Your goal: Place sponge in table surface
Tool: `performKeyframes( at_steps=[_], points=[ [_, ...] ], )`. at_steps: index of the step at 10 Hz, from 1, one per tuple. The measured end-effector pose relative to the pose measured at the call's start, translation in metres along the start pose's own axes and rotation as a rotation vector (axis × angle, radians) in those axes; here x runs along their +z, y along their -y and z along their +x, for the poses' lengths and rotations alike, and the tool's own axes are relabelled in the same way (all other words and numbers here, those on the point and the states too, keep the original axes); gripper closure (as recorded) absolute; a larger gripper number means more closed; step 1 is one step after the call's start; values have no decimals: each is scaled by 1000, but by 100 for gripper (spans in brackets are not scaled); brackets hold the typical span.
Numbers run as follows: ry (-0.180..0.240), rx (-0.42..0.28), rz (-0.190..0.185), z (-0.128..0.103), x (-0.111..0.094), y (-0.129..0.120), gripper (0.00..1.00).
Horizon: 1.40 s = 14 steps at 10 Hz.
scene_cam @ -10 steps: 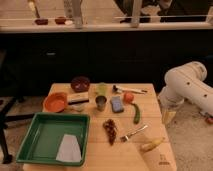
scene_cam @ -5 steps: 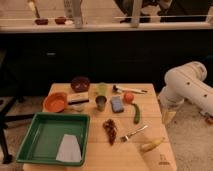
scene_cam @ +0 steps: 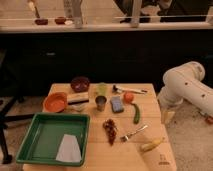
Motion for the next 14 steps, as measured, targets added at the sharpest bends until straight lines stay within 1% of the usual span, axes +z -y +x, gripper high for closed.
performKeyframes(
  at_steps=[1,2,3,4,5,7,8,9,11,12,14],
  points=[
    [0,82,25,-13,-2,0,20],
    [5,215,52,-27,-4,-1,20],
    [14,326,70,-36,-4,-3,20],
    [27,417,85,-45,-4,-4,20],
    [47,527,92,-50,-2,-8,20],
    [74,672,88,-51,5,-14,20],
    [72,754,90,-50,8,-19,20],
    [66,837,102,-52,9,-23,20],
    [60,930,115,-53,11,-28,20],
    [59,959,120,-53,12,-30,20],
    [58,965,121,-53,12,-30,20]
  ],
)
